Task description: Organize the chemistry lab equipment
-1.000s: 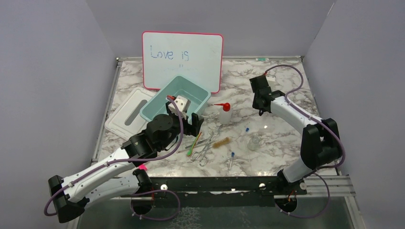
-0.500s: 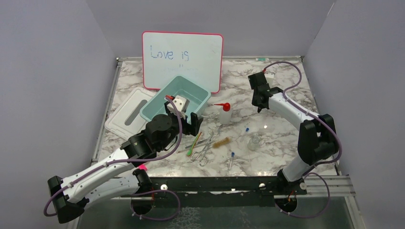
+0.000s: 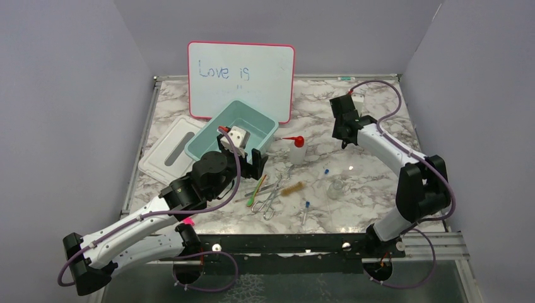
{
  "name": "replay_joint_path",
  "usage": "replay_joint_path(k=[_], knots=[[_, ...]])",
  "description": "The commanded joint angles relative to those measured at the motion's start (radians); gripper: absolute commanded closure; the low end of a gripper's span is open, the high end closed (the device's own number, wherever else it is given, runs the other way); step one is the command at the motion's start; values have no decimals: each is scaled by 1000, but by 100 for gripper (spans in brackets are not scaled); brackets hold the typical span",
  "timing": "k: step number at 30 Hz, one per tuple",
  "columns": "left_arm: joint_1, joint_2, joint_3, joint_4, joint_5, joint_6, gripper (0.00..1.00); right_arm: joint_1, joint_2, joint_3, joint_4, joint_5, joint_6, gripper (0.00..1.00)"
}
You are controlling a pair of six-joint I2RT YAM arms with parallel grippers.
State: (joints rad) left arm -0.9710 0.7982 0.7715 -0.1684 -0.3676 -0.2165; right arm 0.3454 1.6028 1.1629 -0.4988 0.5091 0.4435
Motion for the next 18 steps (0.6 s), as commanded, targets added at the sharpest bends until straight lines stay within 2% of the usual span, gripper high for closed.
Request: replay_joint_path(k=[1, 18], knots=[[-1, -13, -6, -6, -18, 2, 21, -5, -45, -24, 13, -16, -18, 59], [-1, -5, -4, -6, -16, 2, 21, -5, -5, -70, 110, 44, -3, 63]])
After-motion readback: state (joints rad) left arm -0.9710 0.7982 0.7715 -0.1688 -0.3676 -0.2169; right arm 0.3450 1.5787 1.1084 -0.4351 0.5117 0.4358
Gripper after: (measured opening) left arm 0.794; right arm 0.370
